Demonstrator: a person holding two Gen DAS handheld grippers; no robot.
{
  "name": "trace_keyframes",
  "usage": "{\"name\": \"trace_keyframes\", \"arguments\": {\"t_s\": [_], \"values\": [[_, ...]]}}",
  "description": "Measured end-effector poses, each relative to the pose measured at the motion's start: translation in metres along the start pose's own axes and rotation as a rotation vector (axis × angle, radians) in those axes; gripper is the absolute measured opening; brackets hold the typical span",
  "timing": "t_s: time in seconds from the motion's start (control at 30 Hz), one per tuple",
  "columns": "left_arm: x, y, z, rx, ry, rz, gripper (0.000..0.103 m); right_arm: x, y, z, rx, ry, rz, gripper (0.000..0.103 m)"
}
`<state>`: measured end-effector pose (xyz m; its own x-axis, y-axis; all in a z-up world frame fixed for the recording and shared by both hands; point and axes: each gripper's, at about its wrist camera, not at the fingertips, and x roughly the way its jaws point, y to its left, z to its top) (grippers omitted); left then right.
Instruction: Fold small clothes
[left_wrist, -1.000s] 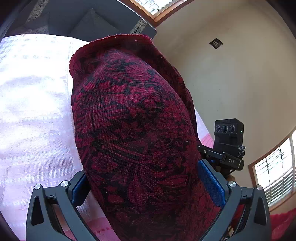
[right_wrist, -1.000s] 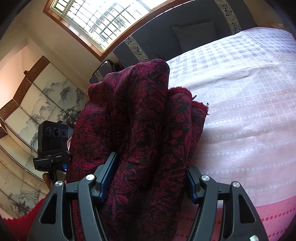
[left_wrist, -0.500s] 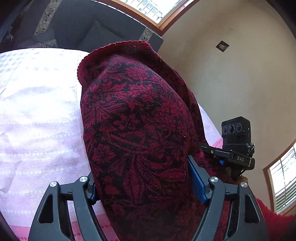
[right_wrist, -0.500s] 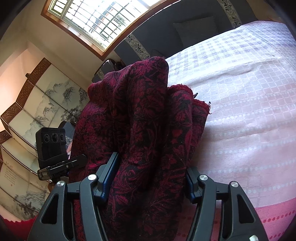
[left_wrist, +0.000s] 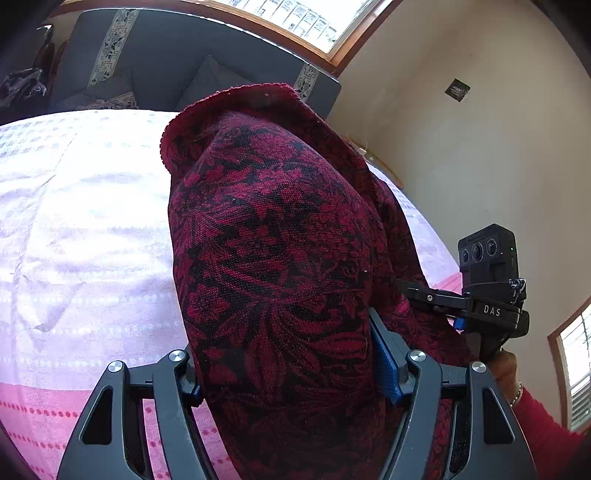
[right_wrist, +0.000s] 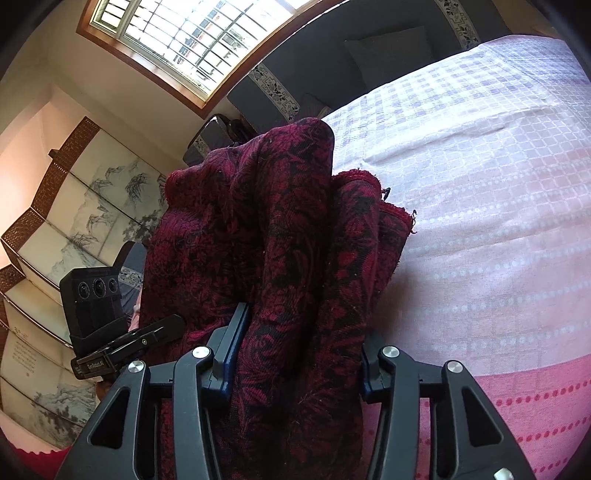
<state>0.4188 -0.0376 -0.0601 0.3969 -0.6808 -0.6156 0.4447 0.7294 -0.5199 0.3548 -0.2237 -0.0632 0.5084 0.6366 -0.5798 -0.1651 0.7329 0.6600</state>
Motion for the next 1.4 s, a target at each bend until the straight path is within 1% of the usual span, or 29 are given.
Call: {"name": "trace_keyframes", "arguments": {"t_s": [0.17,0.3,0.47,0.53,0.6,0.63,0.77,0.93,1.07,1.17,1.4], "values": [[-0.010,-0.003,-0.006,0.004,0.000,0.014,0.069,0.002,0.004,-0.008,0.007,-0.002,0.016,0.045],[-0.005,-0.003,0.001,0.012,0.003,0.018,0.069,0.003,0.006,-0.012,-0.010,-0.001,0.010,0.046],[-0.006,-0.006,0.001,0.029,-0.003,0.029,0.069,0.005,0.008,-0.009,-0.020,0.018,-0.016,0.055],[-0.005,-0.006,0.000,0.030,-0.006,0.030,0.069,0.007,0.007,-0.010,-0.008,0.025,0.001,0.057],[-0.004,-0.006,0.000,0.029,-0.008,0.028,0.070,0.008,0.004,-0.011,0.013,0.016,0.028,0.055],[-0.003,-0.006,0.000,0.029,-0.009,0.031,0.070,0.007,0.003,-0.011,0.011,0.015,0.027,0.053],[-0.002,-0.010,-0.003,0.043,-0.021,0.050,0.070,0.004,0.012,-0.014,-0.045,-0.011,-0.009,0.045],[-0.001,-0.015,-0.009,0.050,-0.037,0.069,0.070,0.002,0.018,-0.017,-0.066,-0.026,-0.038,0.044],[-0.001,-0.017,-0.011,0.054,-0.042,0.084,0.070,0.002,0.031,-0.021,-0.115,-0.045,-0.100,0.044],[-0.003,-0.021,-0.013,0.065,-0.046,0.098,0.070,0.001,0.036,-0.020,-0.133,-0.053,-0.128,0.044],[-0.009,-0.028,-0.017,0.070,-0.044,0.115,0.070,-0.002,0.045,-0.024,-0.124,-0.062,-0.129,0.041]]}}
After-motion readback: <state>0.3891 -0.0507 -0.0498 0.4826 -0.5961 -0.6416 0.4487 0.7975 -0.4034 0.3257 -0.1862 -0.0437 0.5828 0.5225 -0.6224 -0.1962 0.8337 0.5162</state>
